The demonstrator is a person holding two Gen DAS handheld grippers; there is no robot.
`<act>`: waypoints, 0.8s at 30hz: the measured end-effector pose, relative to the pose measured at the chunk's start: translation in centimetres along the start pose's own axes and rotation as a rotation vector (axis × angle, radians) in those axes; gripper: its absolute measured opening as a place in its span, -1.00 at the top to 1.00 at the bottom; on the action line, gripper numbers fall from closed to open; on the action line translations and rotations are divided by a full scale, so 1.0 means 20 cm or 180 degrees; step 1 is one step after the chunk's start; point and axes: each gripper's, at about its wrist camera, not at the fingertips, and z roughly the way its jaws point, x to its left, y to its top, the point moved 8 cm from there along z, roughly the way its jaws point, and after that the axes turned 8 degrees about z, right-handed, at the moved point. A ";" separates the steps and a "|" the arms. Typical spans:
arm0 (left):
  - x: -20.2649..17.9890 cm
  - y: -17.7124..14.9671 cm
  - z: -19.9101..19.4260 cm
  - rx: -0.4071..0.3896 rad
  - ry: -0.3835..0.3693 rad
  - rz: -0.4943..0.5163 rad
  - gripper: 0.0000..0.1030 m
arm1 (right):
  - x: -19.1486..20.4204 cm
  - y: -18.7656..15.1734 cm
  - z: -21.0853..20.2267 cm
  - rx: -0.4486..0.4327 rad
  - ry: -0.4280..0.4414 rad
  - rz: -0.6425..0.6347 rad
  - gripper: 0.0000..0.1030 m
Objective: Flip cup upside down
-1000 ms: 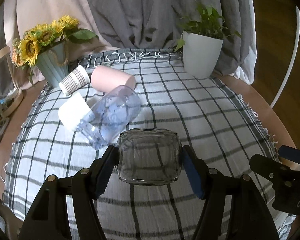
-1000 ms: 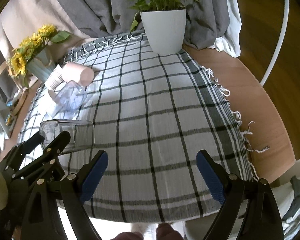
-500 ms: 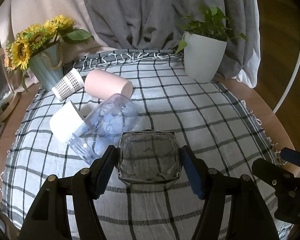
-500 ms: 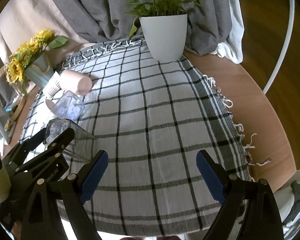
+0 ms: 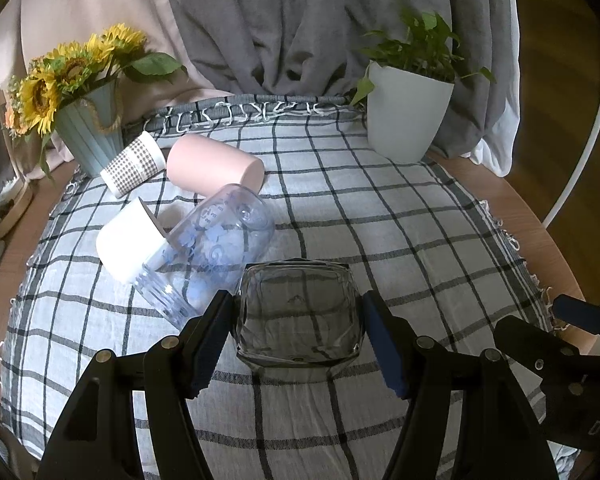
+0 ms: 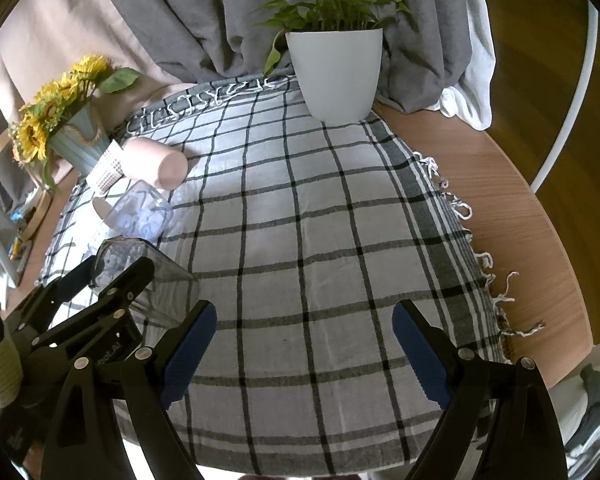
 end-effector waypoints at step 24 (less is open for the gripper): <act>0.01 0.04 -0.10 -0.0006 0.0251 -0.0135 -0.83 | -0.02 0.06 0.06 0.0116 0.0229 0.0001 -0.75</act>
